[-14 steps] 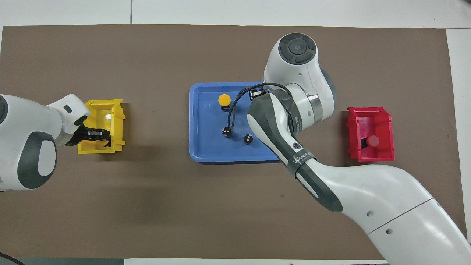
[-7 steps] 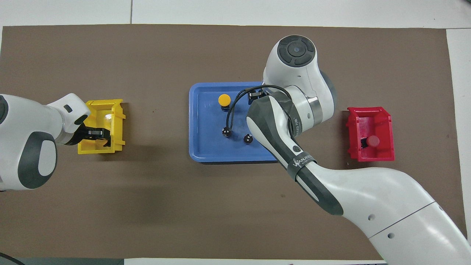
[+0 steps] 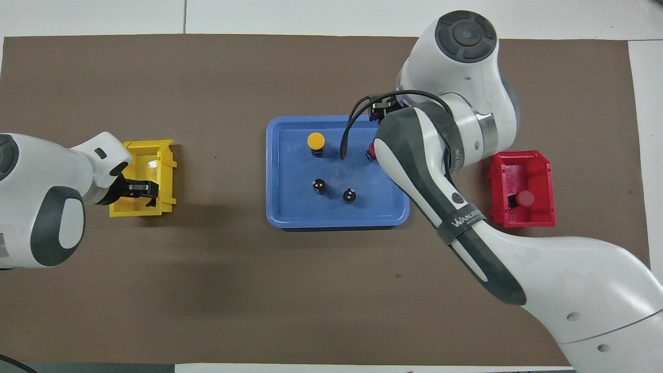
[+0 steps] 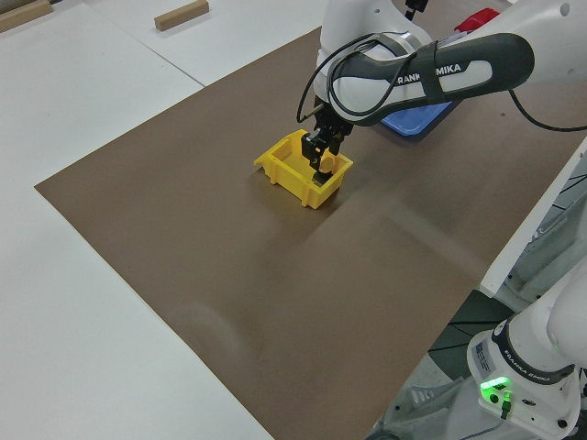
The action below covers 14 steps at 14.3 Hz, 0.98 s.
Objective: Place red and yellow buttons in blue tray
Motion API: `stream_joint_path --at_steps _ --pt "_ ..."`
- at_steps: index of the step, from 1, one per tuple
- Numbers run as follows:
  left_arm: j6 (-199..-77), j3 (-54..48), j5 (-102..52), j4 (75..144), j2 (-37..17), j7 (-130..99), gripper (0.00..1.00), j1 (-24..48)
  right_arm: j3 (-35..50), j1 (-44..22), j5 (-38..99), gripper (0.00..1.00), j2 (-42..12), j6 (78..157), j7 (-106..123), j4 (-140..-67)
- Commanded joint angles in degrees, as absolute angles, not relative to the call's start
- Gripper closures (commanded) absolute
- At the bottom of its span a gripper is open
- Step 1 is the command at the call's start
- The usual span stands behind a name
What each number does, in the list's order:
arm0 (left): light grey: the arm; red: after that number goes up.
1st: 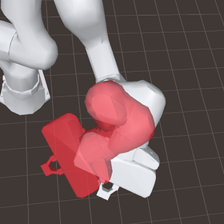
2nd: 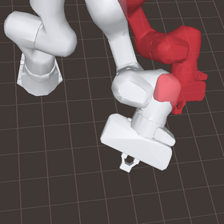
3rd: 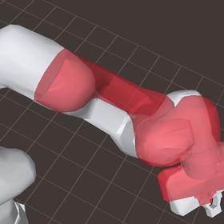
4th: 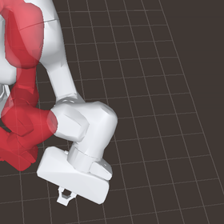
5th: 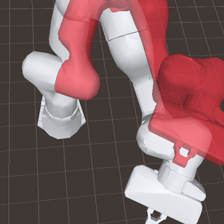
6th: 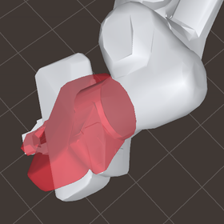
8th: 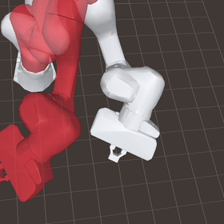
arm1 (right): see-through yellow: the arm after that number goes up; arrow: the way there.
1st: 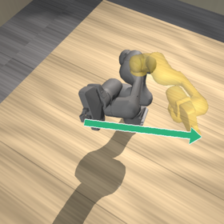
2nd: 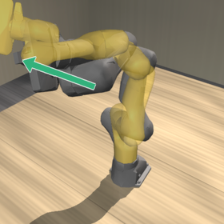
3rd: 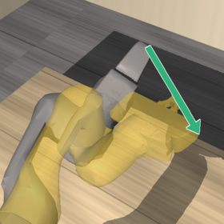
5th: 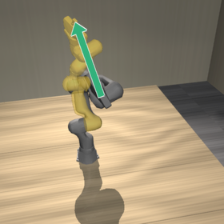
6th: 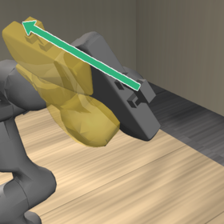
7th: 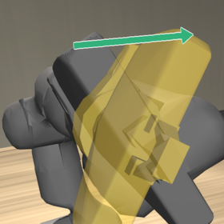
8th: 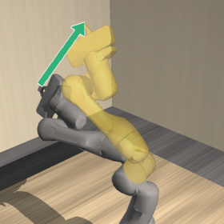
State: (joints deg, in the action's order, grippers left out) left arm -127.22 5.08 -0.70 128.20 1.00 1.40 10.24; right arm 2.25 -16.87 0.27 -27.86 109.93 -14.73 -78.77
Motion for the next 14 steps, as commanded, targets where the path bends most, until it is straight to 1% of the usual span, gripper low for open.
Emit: stream_joint_path --at_steps 1,3,6,9,11,14 --pt "-127.79 5.36 0.26 130.08 2.64 0.09 0.4 10.64 2.99 -11.18 0.0 0.25 -23.31 105.31 -7.67 -80.67" --pt "-127.79 5.36 0.26 130.43 2.72 0.44 0.42 10.11 2.99 -7.4 0.09 0.25 -19.01 103.63 -1.96 -85.49" --pt "-127.97 5.36 0.26 130.52 2.72 0.0 0.48 10.02 2.99 -2.48 0.09 0.25 -12.5 104.06 3.94 -95.24" --pt "-128.32 5.36 0.26 130.69 2.64 0.0 0.49 10.02 2.99 2.62 0.09 0.25 -9.24 106.86 9.12 -102.89" --pt "-128.93 5.36 0.26 130.69 2.29 -0.09 0.49 10.02 2.99 4.56 0.18 0.26 -7.3 108.98 10.19 -107.82" --pt "-130.42 5.36 0.26 131.74 2.46 -0.09 0.52 10.02 2.99 5.45 0.26 0.28 -4.84 113.27 10.2 -114.41"
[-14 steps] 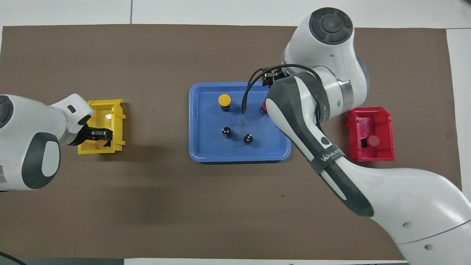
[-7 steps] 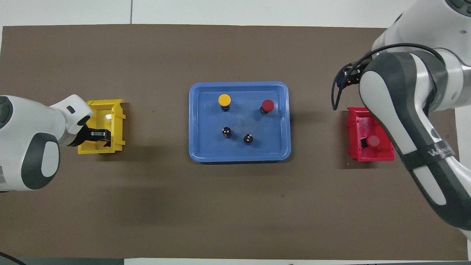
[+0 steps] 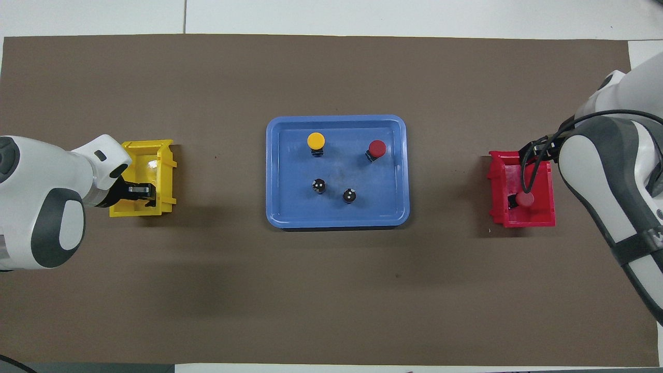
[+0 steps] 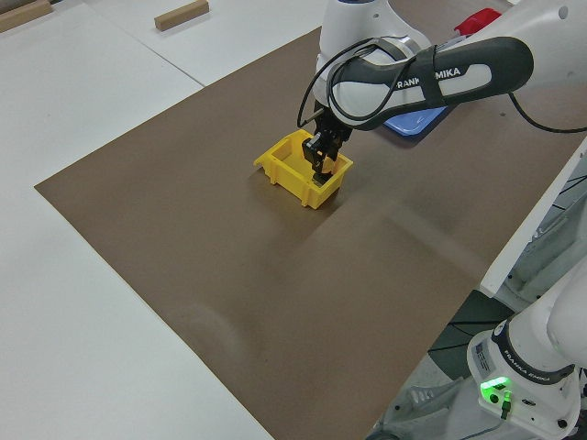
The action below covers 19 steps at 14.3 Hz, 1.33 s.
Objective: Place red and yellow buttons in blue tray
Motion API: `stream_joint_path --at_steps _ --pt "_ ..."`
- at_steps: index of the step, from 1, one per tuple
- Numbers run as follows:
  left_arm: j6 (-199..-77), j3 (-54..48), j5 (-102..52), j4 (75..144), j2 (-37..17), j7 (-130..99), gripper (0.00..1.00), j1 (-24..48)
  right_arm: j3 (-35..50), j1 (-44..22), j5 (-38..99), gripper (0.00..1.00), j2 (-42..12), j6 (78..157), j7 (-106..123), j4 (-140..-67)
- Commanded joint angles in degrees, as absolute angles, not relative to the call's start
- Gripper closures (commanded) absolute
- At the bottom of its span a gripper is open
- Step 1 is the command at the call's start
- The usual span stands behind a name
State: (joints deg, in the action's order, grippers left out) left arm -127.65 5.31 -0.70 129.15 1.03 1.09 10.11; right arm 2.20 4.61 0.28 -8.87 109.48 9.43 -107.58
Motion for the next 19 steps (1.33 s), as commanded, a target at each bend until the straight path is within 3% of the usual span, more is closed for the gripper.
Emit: stream_joint_path --at_steps 1,3,5,8,11,13,16,19 --pt "-131.21 5.36 0.26 132.18 2.55 -0.09 0.52 10.02 2.99 5.45 0.35 0.28 -4.05 115.38 10.2 -116.96" --pt "-131.31 5.36 0.26 132.19 2.55 -0.35 0.57 10.02 2.99 5.89 0.35 0.28 -2.99 117.16 10.28 -119.79" --pt "-130.96 5.36 0.26 131.67 2.29 -1.92 0.72 10.28 2.9 5.89 0.26 0.27 -2.2 117.42 10.37 -121.02" --pt "-122.31 5.36 0.26 123.18 1.67 -3.87 0.89 10.81 2.9 7.03 0.35 0.28 -1.58 119.35 12.04 -123.04" --pt "-107.97 5.19 0.26 108.32 0.18 -5.35 0.92 12.56 2.99 6.86 0.35 0.29 -1.14 122.95 11.95 -125.41" --pt "-105.73 5.01 0.26 101.45 -2.62 -13.84 0.94 16.59 2.99 6.59 0.26 0.32 -0.97 124.01 12.13 -126.03" --pt "-110.73 4.83 -0.26 100.02 -4.65 -21.87 0.98 21.87 2.99 6.5 0.26 0.35 -0.88 125.15 12.22 -126.91" --pt "-110.22 4.92 -0.53 93.72 -11.05 -24.52 0.98 26.7 2.99 6.42 0.26 0.37 -0.7 127.26 12.22 -128.23"
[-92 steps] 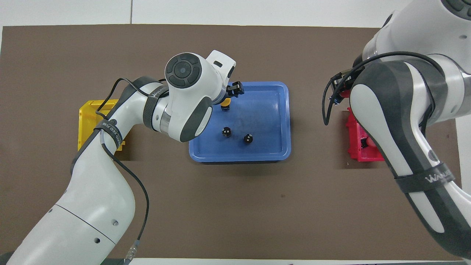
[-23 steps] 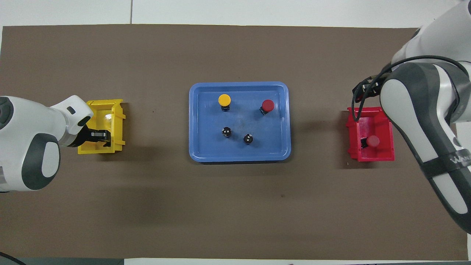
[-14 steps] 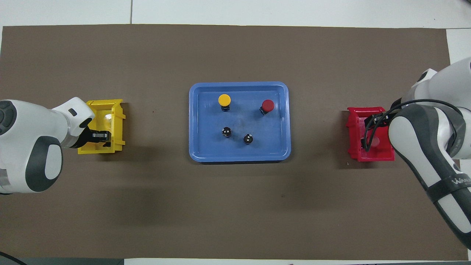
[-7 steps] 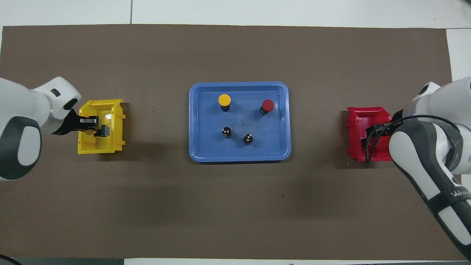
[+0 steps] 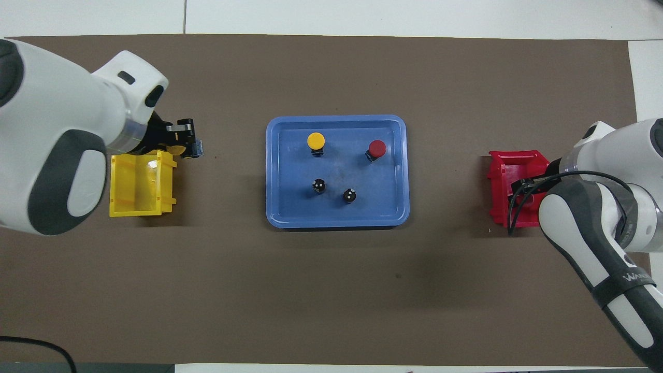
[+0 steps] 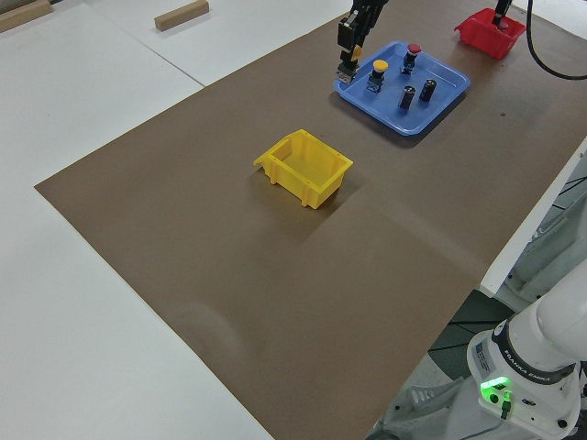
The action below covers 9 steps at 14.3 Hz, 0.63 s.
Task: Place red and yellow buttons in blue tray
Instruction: 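Place the second yellow button in the blue tray with the left gripper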
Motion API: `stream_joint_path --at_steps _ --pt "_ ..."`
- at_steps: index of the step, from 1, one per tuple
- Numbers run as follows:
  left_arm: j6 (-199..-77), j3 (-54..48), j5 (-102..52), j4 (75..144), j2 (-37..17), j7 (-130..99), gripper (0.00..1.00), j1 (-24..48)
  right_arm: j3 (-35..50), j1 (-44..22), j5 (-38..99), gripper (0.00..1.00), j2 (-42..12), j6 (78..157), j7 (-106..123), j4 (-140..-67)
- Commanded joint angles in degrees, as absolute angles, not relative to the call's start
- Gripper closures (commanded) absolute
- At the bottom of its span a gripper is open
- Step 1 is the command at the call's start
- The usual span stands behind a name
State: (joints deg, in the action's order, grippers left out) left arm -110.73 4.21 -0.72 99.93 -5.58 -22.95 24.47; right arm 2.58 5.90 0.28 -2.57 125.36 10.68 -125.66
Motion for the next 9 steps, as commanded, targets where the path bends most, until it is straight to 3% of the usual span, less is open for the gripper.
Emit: stream_joint_path --at_steps 1,4,9 --pt "-110.04 5.01 -0.53 91.95 -13.08 -24.7 0.98 27.76 2.99 6.42 0.26 0.37 -0.7 127.7 12.22 -128.58" --pt "-110.74 5.01 -0.35 89.57 -18.52 -24.96 0.98 30.93 2.99 6.33 0.35 0.39 -0.7 128.85 12.13 -129.2" --pt "-109.69 5.1 -0.44 78.6 -29.07 -30.4 0.98 34.98 2.99 6.33 0.35 0.4 -0.26 128.76 12.65 -129.9"
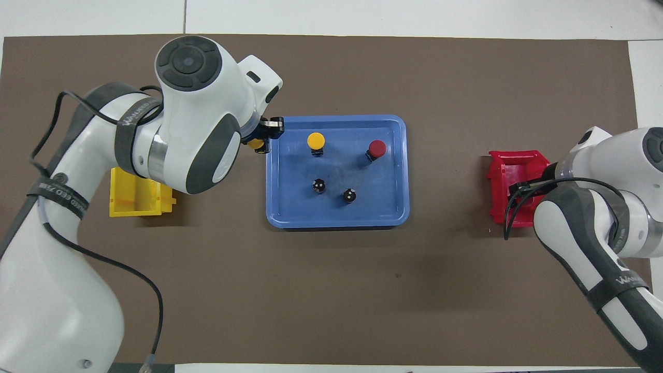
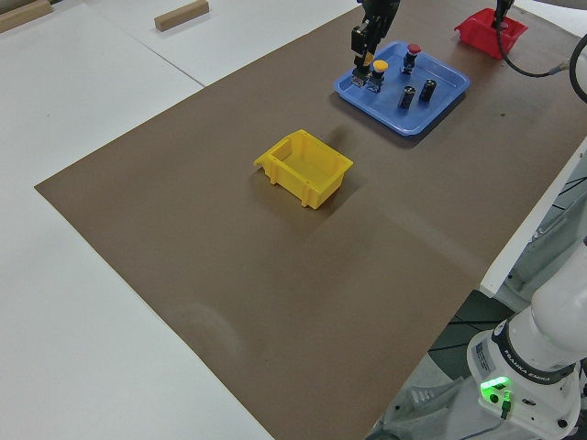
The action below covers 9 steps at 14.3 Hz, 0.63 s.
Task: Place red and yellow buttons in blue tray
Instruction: 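Place the second yellow button in the blue tray with the left gripper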
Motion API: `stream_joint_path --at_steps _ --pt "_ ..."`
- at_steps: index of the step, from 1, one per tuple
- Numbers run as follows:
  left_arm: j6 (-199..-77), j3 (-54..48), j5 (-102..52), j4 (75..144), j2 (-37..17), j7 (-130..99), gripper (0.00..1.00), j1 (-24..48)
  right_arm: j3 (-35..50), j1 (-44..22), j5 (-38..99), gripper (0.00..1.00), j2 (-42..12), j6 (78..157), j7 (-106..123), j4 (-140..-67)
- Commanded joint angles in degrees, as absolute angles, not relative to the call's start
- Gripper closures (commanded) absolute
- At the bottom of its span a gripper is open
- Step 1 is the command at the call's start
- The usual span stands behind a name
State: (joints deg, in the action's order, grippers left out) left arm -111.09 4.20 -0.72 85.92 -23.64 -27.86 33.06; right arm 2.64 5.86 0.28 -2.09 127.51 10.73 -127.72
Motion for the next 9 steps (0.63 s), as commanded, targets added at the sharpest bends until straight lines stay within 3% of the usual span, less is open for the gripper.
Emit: stream_joint_path --at_steps 1,7,9 --pt "-109.6 5.1 -0.44 78.05 -30.05 -31.02 0.98 35.15 2.99 6.33 0.26 0.4 -0.18 128.85 13.09 -130.25" --pt "-111.35 4.92 -0.53 78.57 -32.08 -32.26 0.98 36.21 2.99 6.33 0.35 0.42 0.17 128.94 13.45 -131.04" --pt "-113.19 4.92 -0.44 79.36 -32.52 -32.26 0.98 36.12 2.99 6.33 0.26 0.47 0.26 128.94 13.54 -131.05"
